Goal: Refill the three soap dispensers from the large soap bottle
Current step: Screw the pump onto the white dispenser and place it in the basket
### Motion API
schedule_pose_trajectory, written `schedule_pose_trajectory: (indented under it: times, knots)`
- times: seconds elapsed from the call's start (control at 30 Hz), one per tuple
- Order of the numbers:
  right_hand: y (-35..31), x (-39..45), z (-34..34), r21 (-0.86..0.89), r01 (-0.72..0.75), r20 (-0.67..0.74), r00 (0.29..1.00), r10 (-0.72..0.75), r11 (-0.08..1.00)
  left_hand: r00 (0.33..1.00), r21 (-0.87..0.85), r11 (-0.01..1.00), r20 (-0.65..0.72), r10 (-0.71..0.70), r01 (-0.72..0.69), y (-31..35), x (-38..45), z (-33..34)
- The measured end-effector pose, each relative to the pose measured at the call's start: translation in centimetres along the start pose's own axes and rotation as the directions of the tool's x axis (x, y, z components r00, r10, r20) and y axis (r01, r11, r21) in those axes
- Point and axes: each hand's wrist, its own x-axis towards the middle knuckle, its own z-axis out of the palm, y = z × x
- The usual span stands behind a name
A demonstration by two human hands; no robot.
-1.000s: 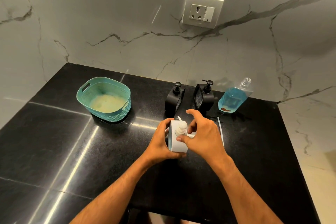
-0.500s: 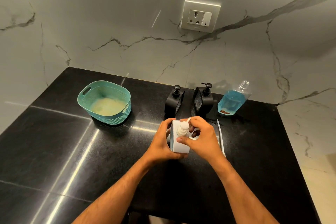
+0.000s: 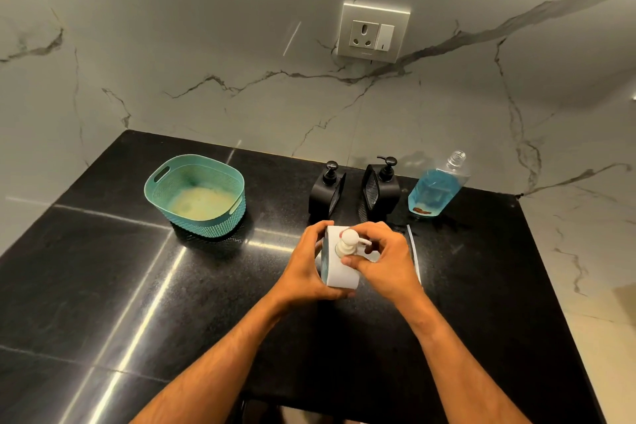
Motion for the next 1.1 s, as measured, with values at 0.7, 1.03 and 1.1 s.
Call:
schedule_pose_trajectory:
  times: [0.7, 1.03, 1.1]
  knots:
    - [0.3, -0.3, 1.1, 0.154, -0.058, -0.162, 0.983, 0.083, 0.986, 1.0, -0.005, 1.0, 0.009, -0.007, 0.007, 2.0, 0.1, -0.5]
    - [-0.1, -0.5, 3.2, 0.138, -0.039, -0.375, 0.923, 0.089, 0.99, 0.999, -0.026, 1.0, -0.043, -0.019, 0.018, 3.2, 0.3, 0.0]
    - [-0.1, -0.5, 3.4, 0.15, -0.038, -0.403, 0.91, 0.096, 0.988, 0.998, -0.024, 1.0, -0.053, -0.02, 0.019, 3.4, 0.4, 0.1]
